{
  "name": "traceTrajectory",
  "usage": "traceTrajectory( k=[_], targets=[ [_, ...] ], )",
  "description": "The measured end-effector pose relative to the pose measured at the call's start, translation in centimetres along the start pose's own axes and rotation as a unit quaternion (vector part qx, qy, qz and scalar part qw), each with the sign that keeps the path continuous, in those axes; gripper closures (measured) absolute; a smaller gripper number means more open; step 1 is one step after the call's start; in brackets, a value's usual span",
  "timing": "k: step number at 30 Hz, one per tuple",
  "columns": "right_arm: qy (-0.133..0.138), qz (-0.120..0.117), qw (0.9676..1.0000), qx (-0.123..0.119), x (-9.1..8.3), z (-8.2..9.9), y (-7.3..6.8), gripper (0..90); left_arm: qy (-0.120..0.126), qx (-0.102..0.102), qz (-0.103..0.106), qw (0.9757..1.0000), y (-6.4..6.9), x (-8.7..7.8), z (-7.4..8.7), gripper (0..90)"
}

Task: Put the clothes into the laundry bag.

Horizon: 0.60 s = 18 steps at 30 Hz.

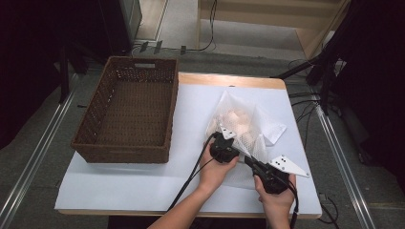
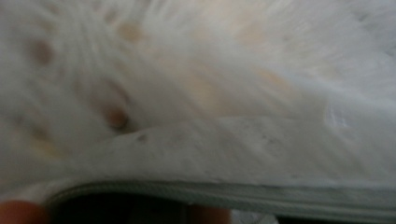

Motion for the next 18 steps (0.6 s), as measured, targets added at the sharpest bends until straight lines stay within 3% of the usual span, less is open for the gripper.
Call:
traceTrajectory(
  k=[3, 5, 9, 11, 13, 15, 18],
  targets=[
    [0.002, 0.006, 1.0000, 0.000, -0.1, 0.0, 0.3, 89.7, -0.012, 0.019, 0.039, 0.9990, 0.8, -2.4, 0.6, 51.9],
    [0.001, 0.009, 0.9999, 0.006, -0.1, 0.0, 0.7, 89.6, -0.006, 0.038, 0.042, 0.9983, 1.2, -4.5, 1.4, 47.0],
    [0.000, 0.012, 0.9999, 0.010, 0.1, 0.0, 1.1, 89.7, 0.019, 0.061, 0.020, 0.9977, 1.4, -8.5, 3.4, 41.9],
    [0.000, 0.013, 0.9999, 0.010, 0.0, 0.0, 1.2, 89.6, 0.016, 0.067, 0.009, 0.9976, 1.2, -10.0, 4.9, 40.6],
    [0.001, 0.014, 0.9999, 0.008, 0.0, 0.0, 1.2, 89.6, 0.006, 0.081, -0.020, 0.9965, 0.9, -10.7, 6.0, 39.8],
    [0.000, 0.014, 0.9998, 0.010, -0.1, 0.0, 1.3, 89.6, -0.003, 0.071, -0.054, 0.9960, 0.0, -11.3, 7.2, 38.7],
    [-0.001, 0.015, 0.9998, 0.011, -0.1, 0.1, 1.3, 89.7, 0.005, 0.046, -0.097, 0.9942, -1.3, -11.9, 8.0, 33.1]
  ],
)
Point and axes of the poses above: each handheld gripper's, and its own axes: x roughly forward along the jaws, z roughly out of its underside, y roughly to its right, the point moved 5 cm from there along x, roughly forward along the jaws, and after that the axes turned 10 degrees about z, right-handed, at the moved point
